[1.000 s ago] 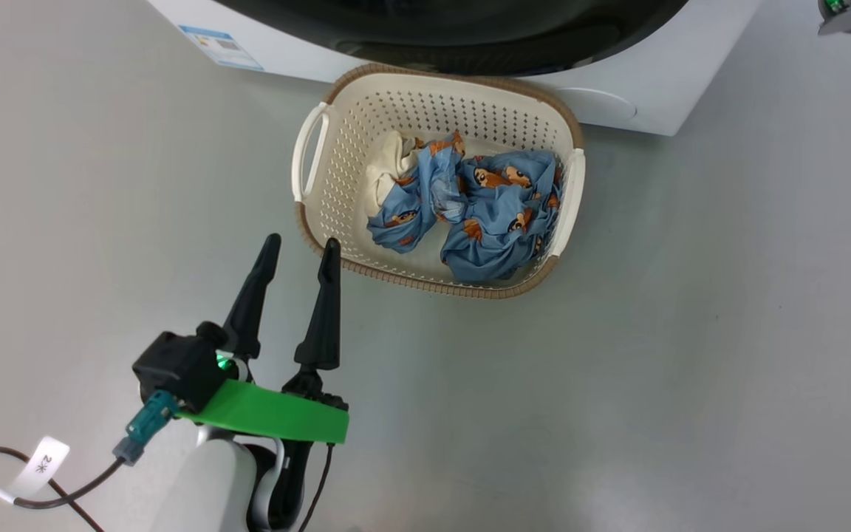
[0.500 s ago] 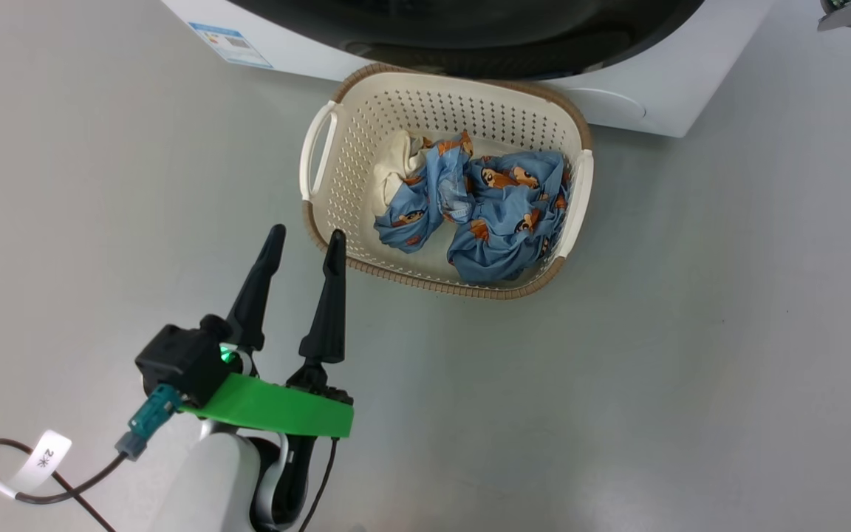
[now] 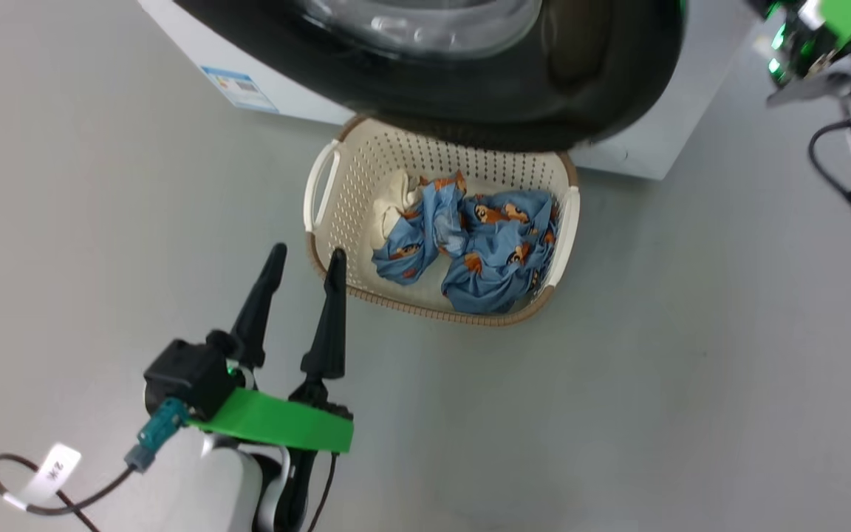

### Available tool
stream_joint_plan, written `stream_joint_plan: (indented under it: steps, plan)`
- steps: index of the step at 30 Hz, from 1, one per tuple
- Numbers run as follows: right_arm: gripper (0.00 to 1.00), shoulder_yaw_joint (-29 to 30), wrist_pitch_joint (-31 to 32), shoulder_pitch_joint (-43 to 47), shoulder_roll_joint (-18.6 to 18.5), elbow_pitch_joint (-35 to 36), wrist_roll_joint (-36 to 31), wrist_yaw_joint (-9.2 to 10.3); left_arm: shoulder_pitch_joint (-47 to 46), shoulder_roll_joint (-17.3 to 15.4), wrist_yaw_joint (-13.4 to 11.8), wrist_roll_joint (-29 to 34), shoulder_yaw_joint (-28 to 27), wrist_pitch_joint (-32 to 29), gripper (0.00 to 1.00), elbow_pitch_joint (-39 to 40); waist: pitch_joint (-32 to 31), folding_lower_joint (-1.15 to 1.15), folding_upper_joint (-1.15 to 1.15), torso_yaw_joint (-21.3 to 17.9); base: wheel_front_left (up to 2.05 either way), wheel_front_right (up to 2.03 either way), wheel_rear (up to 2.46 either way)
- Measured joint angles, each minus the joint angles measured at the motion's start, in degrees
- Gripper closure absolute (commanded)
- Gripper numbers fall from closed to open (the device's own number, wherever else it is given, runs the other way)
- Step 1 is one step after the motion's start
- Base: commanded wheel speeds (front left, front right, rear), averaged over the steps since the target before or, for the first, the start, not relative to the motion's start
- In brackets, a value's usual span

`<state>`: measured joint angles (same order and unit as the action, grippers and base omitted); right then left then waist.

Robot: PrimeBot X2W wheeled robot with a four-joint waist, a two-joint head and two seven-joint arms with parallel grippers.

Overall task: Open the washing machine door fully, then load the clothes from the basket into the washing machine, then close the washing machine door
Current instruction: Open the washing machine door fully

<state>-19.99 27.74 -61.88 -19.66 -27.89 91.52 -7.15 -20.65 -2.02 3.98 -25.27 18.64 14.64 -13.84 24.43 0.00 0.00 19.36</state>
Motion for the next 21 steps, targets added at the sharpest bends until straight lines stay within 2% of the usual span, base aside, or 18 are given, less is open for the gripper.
stream_joint_plan:
  steps: [21]
  plan:
    - [1.0, -4.25, 4.48, 12.24, 4.52, 2.56, 0.02, 0.0, 7.35, -0.09, 0.26, 2.79, -1.85, -0.01, 0.0, -0.92, -9.87, 0.0, 0.0, -0.47, 0.0, 0.0, 0.0]
